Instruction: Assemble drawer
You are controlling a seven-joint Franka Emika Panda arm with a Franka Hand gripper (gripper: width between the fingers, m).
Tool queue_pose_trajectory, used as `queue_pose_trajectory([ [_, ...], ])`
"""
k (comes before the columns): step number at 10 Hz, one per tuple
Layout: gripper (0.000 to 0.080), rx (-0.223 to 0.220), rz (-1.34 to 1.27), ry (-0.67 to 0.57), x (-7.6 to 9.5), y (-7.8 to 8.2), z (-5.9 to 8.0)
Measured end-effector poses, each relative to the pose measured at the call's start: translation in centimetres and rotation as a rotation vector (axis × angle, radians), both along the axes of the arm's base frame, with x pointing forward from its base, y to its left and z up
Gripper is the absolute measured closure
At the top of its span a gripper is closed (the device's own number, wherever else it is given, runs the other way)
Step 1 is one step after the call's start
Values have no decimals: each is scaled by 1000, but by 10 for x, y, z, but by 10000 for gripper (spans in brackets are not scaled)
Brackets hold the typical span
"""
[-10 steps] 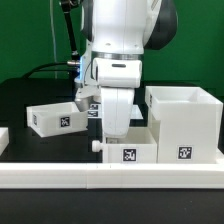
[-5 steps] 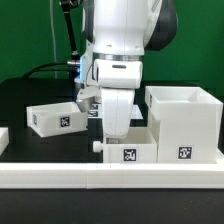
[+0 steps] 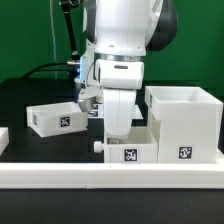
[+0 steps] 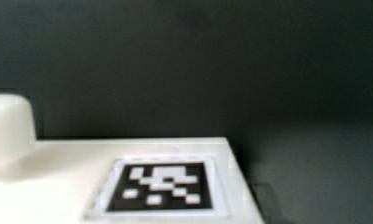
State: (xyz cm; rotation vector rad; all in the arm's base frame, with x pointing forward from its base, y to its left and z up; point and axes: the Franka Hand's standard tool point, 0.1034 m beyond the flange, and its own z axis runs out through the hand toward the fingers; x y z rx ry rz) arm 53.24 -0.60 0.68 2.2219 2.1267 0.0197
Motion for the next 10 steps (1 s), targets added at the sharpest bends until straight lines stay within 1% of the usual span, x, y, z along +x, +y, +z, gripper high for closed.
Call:
queue_pose_trajectory([
  [3, 757, 0, 1, -1, 0, 0, 0],
  [7, 757, -7, -18, 10, -2, 5, 0],
  [10, 757, -6, -22, 9, -1, 3, 0],
])
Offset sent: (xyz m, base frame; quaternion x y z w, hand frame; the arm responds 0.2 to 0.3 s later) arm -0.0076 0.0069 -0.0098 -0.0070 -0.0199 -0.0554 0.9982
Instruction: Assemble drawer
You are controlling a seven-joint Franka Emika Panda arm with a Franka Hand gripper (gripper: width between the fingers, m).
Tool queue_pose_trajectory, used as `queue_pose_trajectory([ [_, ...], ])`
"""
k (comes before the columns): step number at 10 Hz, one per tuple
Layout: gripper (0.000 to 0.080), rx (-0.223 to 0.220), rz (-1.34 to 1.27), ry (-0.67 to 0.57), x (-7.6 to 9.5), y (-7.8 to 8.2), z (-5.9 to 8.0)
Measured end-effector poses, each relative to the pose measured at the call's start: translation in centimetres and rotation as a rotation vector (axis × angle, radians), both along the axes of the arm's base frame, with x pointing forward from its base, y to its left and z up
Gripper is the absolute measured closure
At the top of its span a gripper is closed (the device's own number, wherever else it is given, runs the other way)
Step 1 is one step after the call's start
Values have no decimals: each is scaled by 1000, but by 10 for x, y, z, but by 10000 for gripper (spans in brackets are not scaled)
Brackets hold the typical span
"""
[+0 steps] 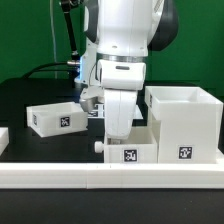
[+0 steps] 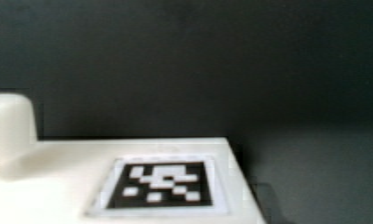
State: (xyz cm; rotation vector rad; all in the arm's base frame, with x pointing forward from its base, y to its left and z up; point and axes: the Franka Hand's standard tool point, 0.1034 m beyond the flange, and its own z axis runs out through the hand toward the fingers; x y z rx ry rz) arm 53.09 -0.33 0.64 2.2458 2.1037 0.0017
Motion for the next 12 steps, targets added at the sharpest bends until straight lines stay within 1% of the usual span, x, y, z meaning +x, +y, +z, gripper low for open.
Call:
queue_pose_trajectory([
  [2, 757, -3, 21, 1, 0, 1, 0],
  [5, 755, -24, 52, 2, 1, -3, 1],
  [10, 755, -25, 49, 3, 0, -5, 0],
  [12, 755, -27, 88, 3, -1, -6, 0],
])
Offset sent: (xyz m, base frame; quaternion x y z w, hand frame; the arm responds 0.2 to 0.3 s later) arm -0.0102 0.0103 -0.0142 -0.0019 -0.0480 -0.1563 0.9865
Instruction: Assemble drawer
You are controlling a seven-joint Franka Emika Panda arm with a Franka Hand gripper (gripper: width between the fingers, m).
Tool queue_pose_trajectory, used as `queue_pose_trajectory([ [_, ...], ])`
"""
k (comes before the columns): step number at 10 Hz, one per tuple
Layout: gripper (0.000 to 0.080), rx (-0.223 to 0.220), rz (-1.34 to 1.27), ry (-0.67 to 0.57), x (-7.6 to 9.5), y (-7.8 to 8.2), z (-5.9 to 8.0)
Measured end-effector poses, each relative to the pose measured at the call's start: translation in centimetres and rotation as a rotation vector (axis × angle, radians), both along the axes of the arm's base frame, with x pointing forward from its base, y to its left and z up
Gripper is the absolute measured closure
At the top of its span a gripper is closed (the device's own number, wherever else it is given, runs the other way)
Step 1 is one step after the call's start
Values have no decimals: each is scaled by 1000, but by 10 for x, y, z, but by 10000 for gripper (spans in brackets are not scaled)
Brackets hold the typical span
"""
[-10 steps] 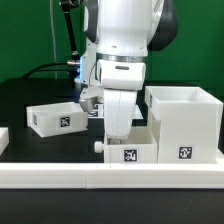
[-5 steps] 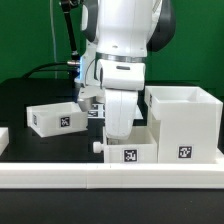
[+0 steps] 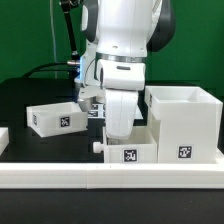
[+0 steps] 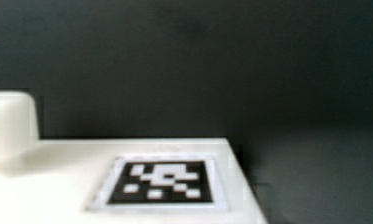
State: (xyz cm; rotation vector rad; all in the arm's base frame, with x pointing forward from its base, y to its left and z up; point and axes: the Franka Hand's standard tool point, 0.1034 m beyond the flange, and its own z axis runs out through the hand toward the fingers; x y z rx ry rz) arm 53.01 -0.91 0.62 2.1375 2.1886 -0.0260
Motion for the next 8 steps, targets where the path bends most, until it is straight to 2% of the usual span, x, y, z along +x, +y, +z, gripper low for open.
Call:
queue_pose_trajectory([
  [5, 755, 0, 15, -12, 1, -2, 0],
  [8, 755, 4, -50, -18, 2, 4, 0],
])
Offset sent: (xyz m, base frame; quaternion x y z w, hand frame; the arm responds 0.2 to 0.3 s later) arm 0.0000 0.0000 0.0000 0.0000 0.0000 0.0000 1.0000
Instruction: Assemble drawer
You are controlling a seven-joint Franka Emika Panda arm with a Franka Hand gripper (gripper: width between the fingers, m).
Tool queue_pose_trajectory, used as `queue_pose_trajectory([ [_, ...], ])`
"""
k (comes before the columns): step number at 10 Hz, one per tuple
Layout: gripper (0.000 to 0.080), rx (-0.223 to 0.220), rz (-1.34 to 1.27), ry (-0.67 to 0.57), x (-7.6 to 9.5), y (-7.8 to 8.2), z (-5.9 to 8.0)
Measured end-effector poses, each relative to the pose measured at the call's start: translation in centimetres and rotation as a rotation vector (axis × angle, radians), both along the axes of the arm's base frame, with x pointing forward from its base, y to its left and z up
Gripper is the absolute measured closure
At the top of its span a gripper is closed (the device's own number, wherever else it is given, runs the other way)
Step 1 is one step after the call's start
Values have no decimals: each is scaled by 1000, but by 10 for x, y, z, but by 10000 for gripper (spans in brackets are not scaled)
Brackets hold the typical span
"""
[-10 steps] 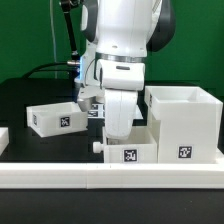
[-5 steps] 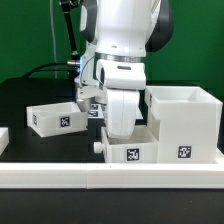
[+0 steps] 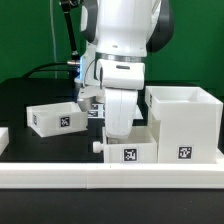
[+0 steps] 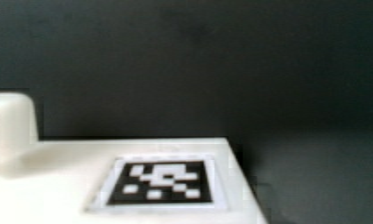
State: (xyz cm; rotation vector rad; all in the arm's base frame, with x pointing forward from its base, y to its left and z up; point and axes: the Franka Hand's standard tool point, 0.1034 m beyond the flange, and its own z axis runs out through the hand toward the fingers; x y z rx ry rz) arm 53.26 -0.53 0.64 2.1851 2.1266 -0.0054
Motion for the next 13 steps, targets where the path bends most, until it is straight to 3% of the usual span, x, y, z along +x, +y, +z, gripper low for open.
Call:
queue_pose_trajectory([
  [6, 755, 5, -53, -6, 1, 4, 0],
  [13, 755, -25, 18, 11, 1, -3, 1],
])
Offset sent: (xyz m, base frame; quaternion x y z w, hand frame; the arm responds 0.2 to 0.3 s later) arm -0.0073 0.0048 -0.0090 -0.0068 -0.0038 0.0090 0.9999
